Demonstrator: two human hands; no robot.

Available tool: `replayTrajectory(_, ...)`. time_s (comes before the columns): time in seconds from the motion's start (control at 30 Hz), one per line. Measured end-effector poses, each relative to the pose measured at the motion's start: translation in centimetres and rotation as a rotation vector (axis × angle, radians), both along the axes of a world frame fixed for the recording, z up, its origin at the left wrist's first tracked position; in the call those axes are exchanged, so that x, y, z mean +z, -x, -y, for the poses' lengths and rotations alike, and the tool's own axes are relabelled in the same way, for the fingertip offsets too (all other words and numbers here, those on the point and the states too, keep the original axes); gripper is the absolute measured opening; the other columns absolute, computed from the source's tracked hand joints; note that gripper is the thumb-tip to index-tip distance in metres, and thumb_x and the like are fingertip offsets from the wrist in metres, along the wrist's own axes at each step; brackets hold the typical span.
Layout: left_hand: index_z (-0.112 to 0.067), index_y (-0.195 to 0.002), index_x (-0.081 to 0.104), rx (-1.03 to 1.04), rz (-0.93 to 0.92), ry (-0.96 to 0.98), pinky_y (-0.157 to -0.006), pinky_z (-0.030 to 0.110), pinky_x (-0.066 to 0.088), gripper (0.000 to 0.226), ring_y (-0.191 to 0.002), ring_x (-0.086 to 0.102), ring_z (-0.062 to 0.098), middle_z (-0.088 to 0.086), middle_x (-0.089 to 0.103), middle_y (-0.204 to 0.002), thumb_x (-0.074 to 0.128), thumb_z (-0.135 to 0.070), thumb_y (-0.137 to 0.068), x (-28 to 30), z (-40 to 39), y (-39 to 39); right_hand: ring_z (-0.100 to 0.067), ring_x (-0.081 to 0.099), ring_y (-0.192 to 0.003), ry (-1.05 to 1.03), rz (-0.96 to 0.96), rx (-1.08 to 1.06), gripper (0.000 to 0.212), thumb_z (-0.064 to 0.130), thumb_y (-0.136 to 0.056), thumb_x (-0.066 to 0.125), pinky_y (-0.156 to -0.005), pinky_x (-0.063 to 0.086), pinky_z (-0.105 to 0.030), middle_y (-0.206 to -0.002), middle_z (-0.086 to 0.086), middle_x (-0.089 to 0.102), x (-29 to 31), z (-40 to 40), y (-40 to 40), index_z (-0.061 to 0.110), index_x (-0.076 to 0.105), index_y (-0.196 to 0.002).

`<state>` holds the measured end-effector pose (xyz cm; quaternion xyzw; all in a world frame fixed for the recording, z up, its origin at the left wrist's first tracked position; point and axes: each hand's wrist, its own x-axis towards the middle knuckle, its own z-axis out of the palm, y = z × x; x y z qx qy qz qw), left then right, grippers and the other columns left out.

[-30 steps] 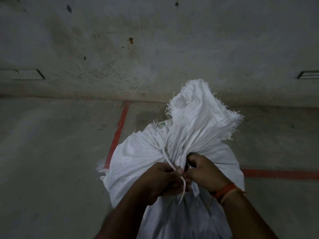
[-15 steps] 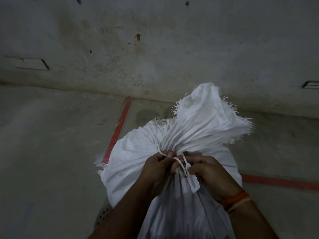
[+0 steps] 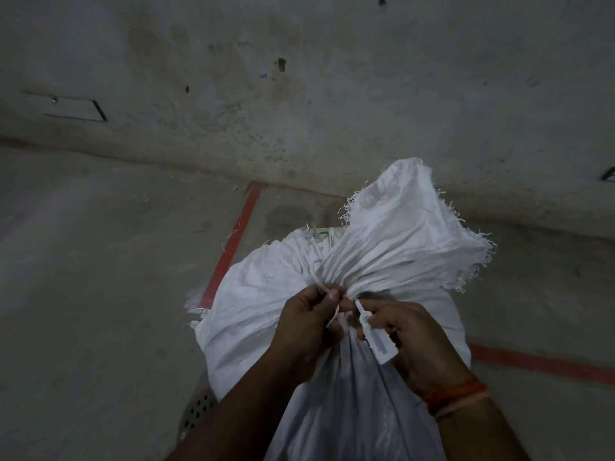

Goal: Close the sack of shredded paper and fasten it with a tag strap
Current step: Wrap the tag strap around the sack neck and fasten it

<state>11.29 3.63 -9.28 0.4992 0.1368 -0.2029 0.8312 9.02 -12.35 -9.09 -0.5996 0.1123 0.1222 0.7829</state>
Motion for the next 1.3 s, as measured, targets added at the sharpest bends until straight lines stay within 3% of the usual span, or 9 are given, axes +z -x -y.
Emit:
replayTrajectory(0.23,-0.002,-0.104,0.062,-0.032,0.057,0.003,-0.049,0.024,0.040,0.013,-0.045,0.044,0.008,0.009,0.067,-0.081,0.056,-0.013,-0.100,0.7,-0.2,0.1,-0.035,0.060,-0.084,0.077,-0.075,-0.061,0.053,0.013,-0.057,0.063,-0.069,0.054,-0.035,-0.085,-0.037,0.060,0.3,0.0,0.1,-0.027,0.060,-0.093)
replayTrajectory(0.33,0.000,-0.110,0.061,-0.131,0.038,0.086,-0.056,0.024,0.052,0.014,-0.058,0.061,0.013,0.011,0.069,-0.084,0.059,0.000,-0.096,1.1,-0.4,0.4,-0.027,0.067,-0.094,0.121,-0.041,-0.117,0.026,0.020,-0.060,0.065,-0.084,0.053,-0.035,-0.096,-0.018,0.071,0.3,0.1,0.0,0.012,0.080,-0.079)
replayTrajectory(0.4,0.003,-0.112,0.062,-0.163,0.024,0.104,-0.061,0.022,0.058,0.020,-0.067,0.071,0.013,0.010,0.074,-0.085,0.061,0.005,-0.093,1.3,-0.7,0.5,-0.016,0.067,-0.093,0.165,-0.036,-0.126,0.031,0.034,-0.057,0.065,-0.085,0.050,-0.032,-0.097,-0.014,0.070,0.1,0.3,0.1,0.020,0.083,-0.078)
replayTrajectory(0.5,0.009,-0.114,0.063,-0.168,0.041,0.121,-0.070,0.024,0.061,0.024,-0.081,0.076,0.018,0.015,0.076,-0.093,0.063,0.009,-0.090,1.3,-1.0,0.4,-0.021,0.065,-0.088,0.028,-0.147,-0.115,0.040,0.019,-0.071,0.061,-0.068,0.052,-0.025,-0.101,-0.019,0.070,0.0,1.0,-0.2,-0.001,0.076,-0.103)
replayTrajectory(0.6,0.010,-0.110,0.064,-0.170,0.127,0.016,-0.076,0.027,0.061,0.023,-0.083,0.074,0.022,0.019,0.074,-0.092,0.068,0.006,-0.088,1.3,-1.1,0.3,-0.014,0.067,-0.062,-0.073,-0.188,-0.072,0.027,-0.003,-0.088,0.046,-0.051,0.053,-0.020,-0.081,-0.017,0.069,0.1,1.1,-0.2,-0.006,0.073,-0.092)
replayTrajectory(0.83,0.004,-0.095,0.063,-0.259,0.339,-0.329,-0.060,0.031,0.055,0.018,-0.067,0.069,0.025,0.029,0.066,-0.077,0.076,0.000,-0.084,1.4,-1.3,0.1,-0.028,0.065,-0.079,-0.131,-0.219,-0.027,0.047,0.005,-0.077,0.057,-0.054,0.057,-0.026,-0.097,-0.026,0.066,1.2,1.0,-0.1,-0.016,0.061,-0.118)
replayTrajectory(0.97,0.002,-0.096,0.059,-0.161,0.329,-0.293,-0.062,0.031,0.059,0.017,-0.072,0.075,0.026,0.031,0.072,-0.086,0.073,-0.003,-0.088,1.5,-1.2,-0.2,-0.013,0.064,-0.052,-0.164,-0.212,-0.057,0.049,-0.001,-0.068,0.057,-0.044,0.051,-0.019,-0.072,-0.015,0.067,1.7,0.5,-0.1,-0.015,0.062,-0.115)
replayTrajectory(1.1,0.009,-0.096,0.055,-0.036,0.363,-0.295,-0.061,0.026,0.060,0.023,-0.074,0.077,0.026,0.019,0.077,-0.078,0.071,-0.007,-0.089,2.0,-1.1,-0.1,-0.011,0.054,-0.039,-0.206,-0.327,-0.112,0.031,0.000,-0.089,0.045,-0.036,0.043,-0.020,-0.061,-0.010,0.061,1.9,0.3,-0.1,-0.009,0.065,-0.112)
replayTrajectory(1.3,0.000,-0.089,0.062,0.027,0.411,-0.420,-0.075,0.052,0.063,0.021,-0.075,0.078,0.031,0.018,0.077,-0.076,0.078,-0.012,-0.085,2.0,-0.5,0.4,-0.011,0.056,-0.039,-0.194,-0.311,-0.126,0.029,-0.001,-0.091,0.042,-0.037,0.045,-0.019,-0.063,-0.013,0.059,2.1,0.3,0.0,-0.010,0.068,-0.101)
